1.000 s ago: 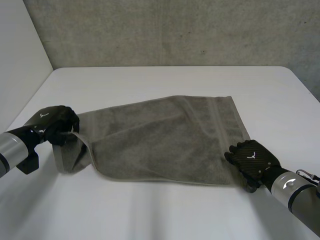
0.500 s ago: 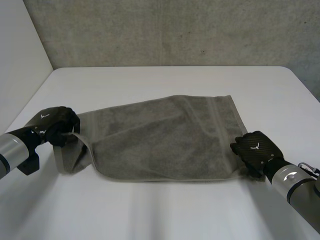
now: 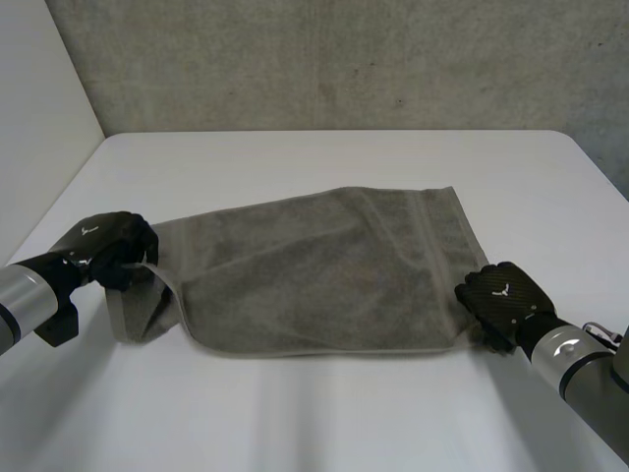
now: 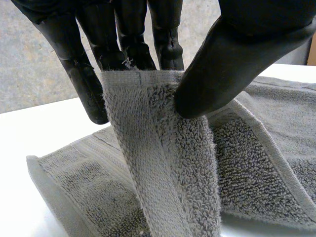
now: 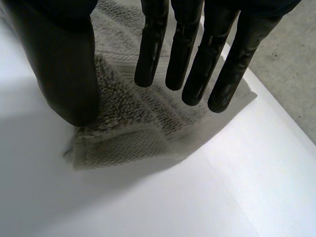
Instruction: Fold the towel.
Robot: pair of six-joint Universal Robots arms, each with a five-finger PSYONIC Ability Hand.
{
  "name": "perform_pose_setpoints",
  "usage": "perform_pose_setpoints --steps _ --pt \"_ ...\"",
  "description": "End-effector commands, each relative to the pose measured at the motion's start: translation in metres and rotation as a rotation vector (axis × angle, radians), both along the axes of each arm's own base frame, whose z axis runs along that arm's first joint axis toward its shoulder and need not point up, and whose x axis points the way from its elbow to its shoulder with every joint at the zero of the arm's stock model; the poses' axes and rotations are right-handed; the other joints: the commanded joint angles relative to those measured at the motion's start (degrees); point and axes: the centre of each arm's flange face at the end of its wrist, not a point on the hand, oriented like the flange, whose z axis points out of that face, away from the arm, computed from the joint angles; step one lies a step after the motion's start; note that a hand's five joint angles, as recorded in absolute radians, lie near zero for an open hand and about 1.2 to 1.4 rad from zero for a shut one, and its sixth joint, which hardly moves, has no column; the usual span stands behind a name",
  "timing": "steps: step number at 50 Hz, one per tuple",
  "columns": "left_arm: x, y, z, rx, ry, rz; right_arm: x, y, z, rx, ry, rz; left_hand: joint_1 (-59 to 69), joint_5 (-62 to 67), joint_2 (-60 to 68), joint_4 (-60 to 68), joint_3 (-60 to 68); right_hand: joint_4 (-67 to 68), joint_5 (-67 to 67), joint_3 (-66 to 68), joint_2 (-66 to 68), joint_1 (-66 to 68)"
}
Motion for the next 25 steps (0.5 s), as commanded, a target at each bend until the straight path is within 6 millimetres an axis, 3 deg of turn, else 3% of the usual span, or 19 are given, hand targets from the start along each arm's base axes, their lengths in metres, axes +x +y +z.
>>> perform_pose_setpoints --steps 1,9,12,14,15,16,23,25 --pt "0.0 0.0 0.0 0.001 0.0 -0.001 0.0 0.001 -0.002 0.011 0.001 0.0 6.21 5.0 2.56 1.85 2.58 -1.63 -0.74 -1.31 -2.03 -1.35" --pt "0.0 0.0 0.0 0.001 -0.001 -0.001 0.0 0.001 -0.002 0.01 0.001 0.0 6.21 5.0 2.56 1.85 2.58 0.72 1.61 1.05 0.33 1.01" --pt "0.0 0.001 0.0 0.001 0.0 -0.002 0.0 0.001 -0.002 0.011 0.0 -0.001 6.21 5.0 2.56 1.85 2.58 7.62 8.51 7.94 7.23 7.9" --pt "0.0 0.0 0.0 0.001 -0.001 -0.001 0.0 0.0 -0.001 0.009 -0.005 -0.004 6.21 5.0 2.56 1.85 2.58 28.69 29.58 29.02 28.3 28.98" --pt "0.0 0.0 0.0 0.001 -0.001 -0.001 0.0 0.0 -0.001 0.009 -0.005 -0.005 6.21 5.0 2.56 1.85 2.58 28.81 29.7 29.14 28.42 29.1" --pt "0.0 0.0 0.0 0.001 -0.001 -0.001 -0.001 -0.002 0.001 0.008 -0.016 -0.012 6.21 5.0 2.56 1.85 2.58 38.25 39.14 38.57 37.85 38.53" --pt "0.0 0.0 0.0 0.001 0.0 0.002 -0.003 -0.008 0.014 0.002 -0.084 -0.057 6.21 5.0 2.56 1.85 2.58 38.34 39.23 38.67 37.95 38.63" --pt "0.0 0.001 0.0 0.004 0.002 0.003 -0.005 -0.007 0.03 -0.017 -0.096 -0.072 6.21 5.0 2.56 1.85 2.58 38.34 39.23 38.67 37.95 38.63"
